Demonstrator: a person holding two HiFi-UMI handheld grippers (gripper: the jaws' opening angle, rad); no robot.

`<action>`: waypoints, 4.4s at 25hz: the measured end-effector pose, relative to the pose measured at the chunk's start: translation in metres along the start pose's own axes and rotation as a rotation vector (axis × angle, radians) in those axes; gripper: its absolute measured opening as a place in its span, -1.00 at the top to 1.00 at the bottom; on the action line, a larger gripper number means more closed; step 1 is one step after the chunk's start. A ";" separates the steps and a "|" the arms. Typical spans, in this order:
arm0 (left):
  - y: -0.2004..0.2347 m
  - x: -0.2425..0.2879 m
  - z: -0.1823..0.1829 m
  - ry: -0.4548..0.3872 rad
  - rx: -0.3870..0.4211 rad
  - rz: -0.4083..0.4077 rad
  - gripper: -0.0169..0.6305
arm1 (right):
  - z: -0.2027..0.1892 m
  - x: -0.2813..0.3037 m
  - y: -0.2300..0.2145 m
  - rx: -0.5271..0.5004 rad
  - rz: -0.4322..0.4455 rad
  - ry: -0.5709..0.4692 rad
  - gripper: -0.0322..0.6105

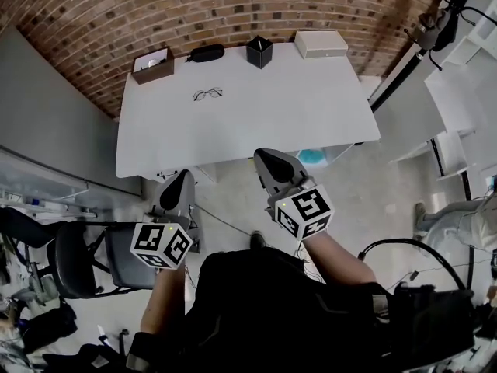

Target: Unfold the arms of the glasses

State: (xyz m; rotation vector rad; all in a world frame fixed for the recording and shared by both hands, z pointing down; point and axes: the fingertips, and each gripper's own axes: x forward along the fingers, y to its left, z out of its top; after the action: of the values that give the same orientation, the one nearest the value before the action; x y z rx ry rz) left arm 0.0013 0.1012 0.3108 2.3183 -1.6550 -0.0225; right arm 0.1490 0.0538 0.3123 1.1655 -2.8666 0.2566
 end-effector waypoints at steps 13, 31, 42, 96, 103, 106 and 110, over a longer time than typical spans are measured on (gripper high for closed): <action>0.039 0.050 0.006 -0.008 -0.011 -0.018 0.91 | -0.001 0.050 -0.027 -0.016 -0.023 0.018 0.87; 0.155 0.138 0.016 0.070 -0.047 -0.092 0.91 | -0.008 0.176 -0.046 -0.046 -0.099 0.107 0.87; 0.207 0.182 0.006 0.133 -0.060 -0.122 0.91 | -0.029 0.233 -0.063 -0.046 -0.181 0.179 0.87; 0.312 0.381 -0.209 0.652 -0.159 0.092 0.64 | -0.270 0.410 -0.199 -0.035 0.019 0.746 0.70; 0.310 0.383 -0.218 0.690 -0.134 0.088 0.64 | -0.276 0.412 -0.198 -0.092 0.032 0.783 0.70; 0.308 0.384 -0.221 0.700 -0.132 0.084 0.65 | -0.276 0.413 -0.200 -0.123 0.025 0.799 0.73; 0.306 0.386 -0.223 0.704 -0.131 0.085 0.65 | -0.276 0.414 -0.200 -0.152 0.027 0.811 0.75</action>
State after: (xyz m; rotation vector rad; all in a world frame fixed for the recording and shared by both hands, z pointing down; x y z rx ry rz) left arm -0.1102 -0.2976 0.6593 1.8396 -1.3253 0.6094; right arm -0.0167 -0.3263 0.6517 0.7507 -2.1416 0.3923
